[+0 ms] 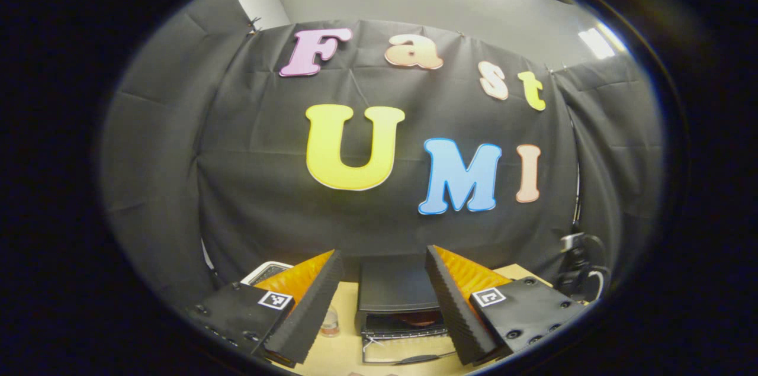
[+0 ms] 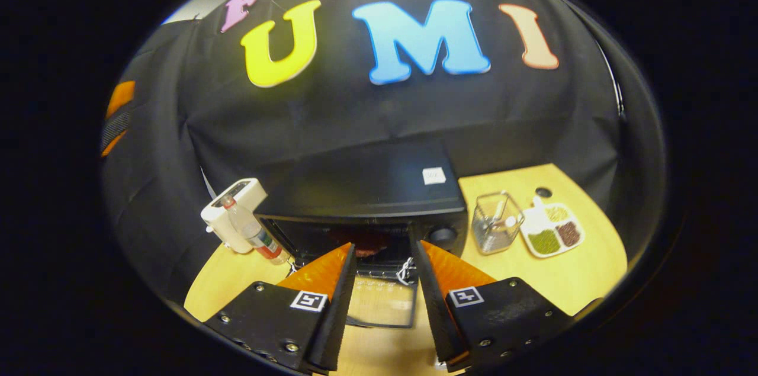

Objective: Open the electric oven with the left hand, put the food in, and close the electric oven.

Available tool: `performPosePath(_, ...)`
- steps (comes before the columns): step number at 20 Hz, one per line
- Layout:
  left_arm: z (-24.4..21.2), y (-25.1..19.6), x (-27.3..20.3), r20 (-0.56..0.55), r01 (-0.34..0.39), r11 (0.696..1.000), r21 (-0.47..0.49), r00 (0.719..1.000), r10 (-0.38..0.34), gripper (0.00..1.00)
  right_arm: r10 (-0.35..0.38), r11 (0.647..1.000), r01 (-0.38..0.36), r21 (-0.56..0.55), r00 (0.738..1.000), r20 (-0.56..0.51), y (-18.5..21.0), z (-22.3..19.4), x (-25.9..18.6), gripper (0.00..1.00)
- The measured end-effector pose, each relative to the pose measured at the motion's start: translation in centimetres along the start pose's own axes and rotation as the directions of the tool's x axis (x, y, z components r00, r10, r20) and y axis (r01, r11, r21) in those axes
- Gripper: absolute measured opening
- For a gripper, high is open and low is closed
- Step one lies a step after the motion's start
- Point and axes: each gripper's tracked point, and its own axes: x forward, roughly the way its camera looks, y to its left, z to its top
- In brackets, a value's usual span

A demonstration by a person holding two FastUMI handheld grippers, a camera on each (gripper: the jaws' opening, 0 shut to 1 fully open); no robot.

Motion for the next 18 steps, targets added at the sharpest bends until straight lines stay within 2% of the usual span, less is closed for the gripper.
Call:
performPosePath(4, 0.1, -3.6, 0.0, 0.009, 0.035, 0.999, -0.008, 0.999, -0.035, 0.98, -0.027, 0.998, 0.038, -0.059, 0.984, 0.178, -2.1, 6.9, -6.1, 0.60)
performPosePath(8, 0.3, -7.0, -0.2, 0.023, 0.064, 0.998, 0.002, 0.998, -0.064, 0.98, -0.051, 0.996, 0.067, -0.049, 0.960, 0.275, -4.0, 11.5, -10.9, 0.60)
performPosePath(9, 0.6, -7.6, -0.4, 0.028, 0.069, 0.998, 0.008, 0.997, -0.069, 0.98, -0.050, 0.997, 0.067, -0.048, 0.955, 0.294, -4.4, 12.3, -11.7, 0.63)
performPosePath(12, 1.3, -8.6, -0.8, 0.058, 0.052, 0.998, 0.024, 0.997, -0.053, 0.98, -0.056, 0.995, 0.082, -0.063, 0.938, 0.342, -5.3, 13.9, -13.4, 0.74)
performPosePath(13, 1.1, -9.0, -0.8, 0.054, 0.055, 0.998, 0.024, 0.997, -0.057, 0.98, -0.055, 0.994, 0.085, -0.068, 0.933, 0.357, -5.5, 14.1, -13.9, 0.83)
performPosePath(14, 0.5, -9.4, -0.8, 0.041, 0.061, 0.998, 0.025, 0.997, -0.062, 0.98, -0.054, 0.994, 0.084, -0.070, 0.932, 0.358, -5.7, 14.1, -14.1, 0.84)
performPosePath(15, 0.0, -9.7, -0.9, 0.023, 0.064, 0.998, 0.029, 0.998, -0.064, 0.98, -0.049, 0.995, 0.078, -0.067, 0.933, 0.355, -5.7, 13.9, -14.1, 0.77)
performPosePath(16, -0.8, -9.8, -0.9, 0.006, 0.061, 0.998, 0.033, 0.998, -0.061, 0.94, -0.045, 0.995, 0.071, -0.063, 0.936, 0.349, -5.7, 13.8, -14.2, 0.77)
performPosePath(17, -1.4, -9.8, -0.8, -0.006, 0.056, 0.998, 0.033, 0.998, -0.056, 0.92, -0.042, 0.996, 0.067, -0.062, 0.937, 0.346, -5.9, 13.7, -14.3, 0.86)
performPosePath(18, -2.0, -9.9, -0.9, -0.019, 0.052, 0.998, 0.031, 0.999, -0.051, 0.95, -0.041, 0.996, 0.067, -0.062, 0.936, 0.348, -6.1, 13.8, -14.4, 0.86)
